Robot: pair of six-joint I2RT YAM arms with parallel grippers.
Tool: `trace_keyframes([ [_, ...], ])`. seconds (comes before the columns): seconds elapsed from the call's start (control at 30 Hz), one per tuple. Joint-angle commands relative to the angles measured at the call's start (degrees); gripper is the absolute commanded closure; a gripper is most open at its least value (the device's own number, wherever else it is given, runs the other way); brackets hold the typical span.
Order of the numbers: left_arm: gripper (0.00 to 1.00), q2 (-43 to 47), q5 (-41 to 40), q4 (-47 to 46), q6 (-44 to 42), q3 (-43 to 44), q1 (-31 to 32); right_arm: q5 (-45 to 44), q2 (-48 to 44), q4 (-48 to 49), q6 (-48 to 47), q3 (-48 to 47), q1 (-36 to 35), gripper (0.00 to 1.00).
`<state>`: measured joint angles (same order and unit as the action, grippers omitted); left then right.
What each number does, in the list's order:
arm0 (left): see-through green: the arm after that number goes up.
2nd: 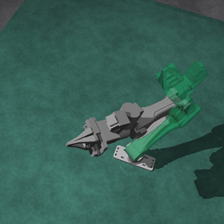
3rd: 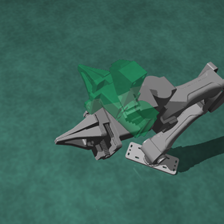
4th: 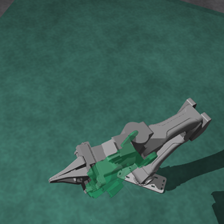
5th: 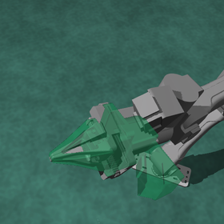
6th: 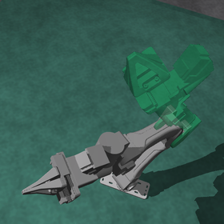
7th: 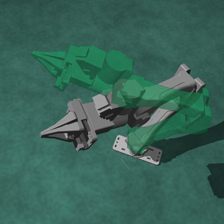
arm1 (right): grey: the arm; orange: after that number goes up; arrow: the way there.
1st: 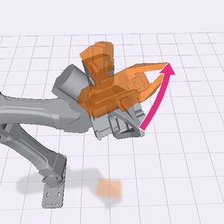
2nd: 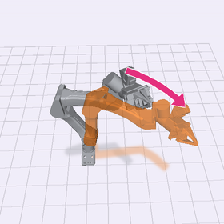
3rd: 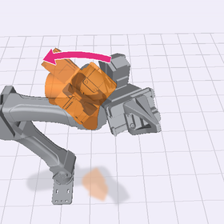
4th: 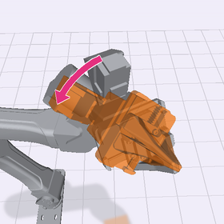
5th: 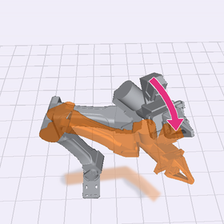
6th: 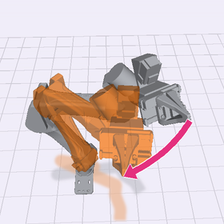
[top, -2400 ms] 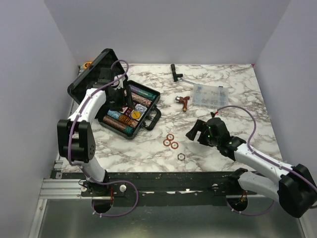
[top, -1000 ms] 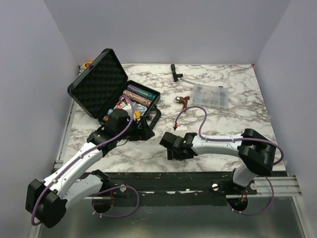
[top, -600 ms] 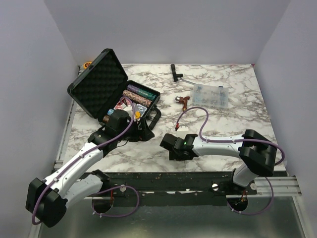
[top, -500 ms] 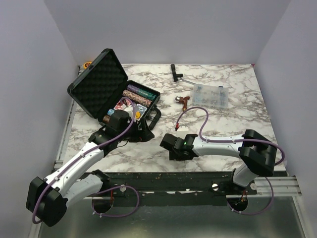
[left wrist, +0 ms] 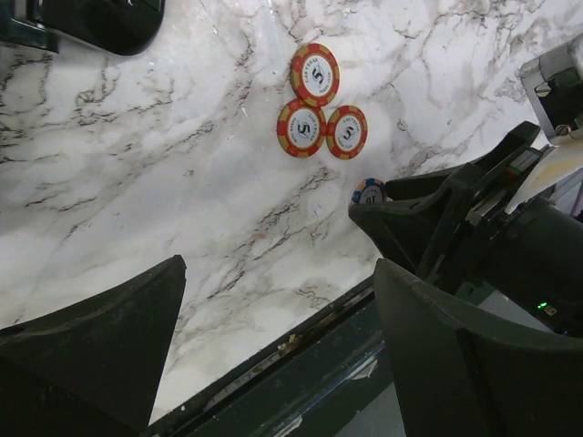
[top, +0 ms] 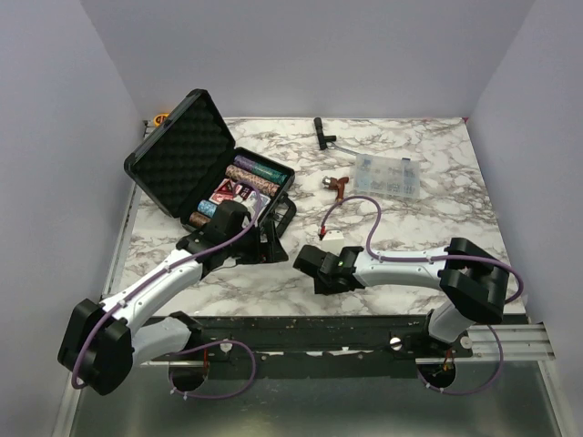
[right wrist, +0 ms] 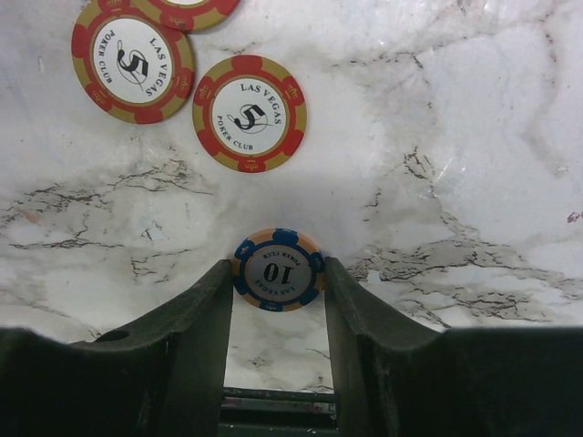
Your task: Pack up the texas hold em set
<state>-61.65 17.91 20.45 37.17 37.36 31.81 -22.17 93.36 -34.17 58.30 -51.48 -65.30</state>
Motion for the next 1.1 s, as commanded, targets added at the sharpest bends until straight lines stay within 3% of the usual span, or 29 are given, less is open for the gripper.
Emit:
trace_keyframes([
  [0.0, 0.16, -1.87, 7.32, -4.36, 1.77, -0.01, -1.66, -0.39, 4.58, 5.05, -2.87, 3.19, -0.39, 0.64],
  [0.33, 0.16, -9.98, 18.10, -10.61, 5.88, -0.92, -5.53, -6.64, -0.37, 13.26, -6.12, 7.14, 1.36, 0.64],
  [0.47, 0.16, -13.10, 23.01, -17.27, 9.38, -2.86, -5.47, -8.27, -3.22, 19.24, -8.76, 10.38, 1.48, 0.64],
  [0.7, 0.21, -18.46, 22.48, -16.00, 7.03, -0.96, -5.05, -9.71, -7.21, 27.88, -11.22, 16.52, 1.53, 0.64],
  [0.93, 0.23, -18.11, 19.28, -11.65, 4.30, 2.00, -2.90, -7.47, -8.63, 15.36, -10.10, 9.89, 1.58, 0.59],
  [1.07, 0.23, -18.94, 17.16, -9.20, 2.38, 3.99, -0.44, -5.49, -14.18, 10.20, -8.91, 9.51, 2.06, 0.50],
])
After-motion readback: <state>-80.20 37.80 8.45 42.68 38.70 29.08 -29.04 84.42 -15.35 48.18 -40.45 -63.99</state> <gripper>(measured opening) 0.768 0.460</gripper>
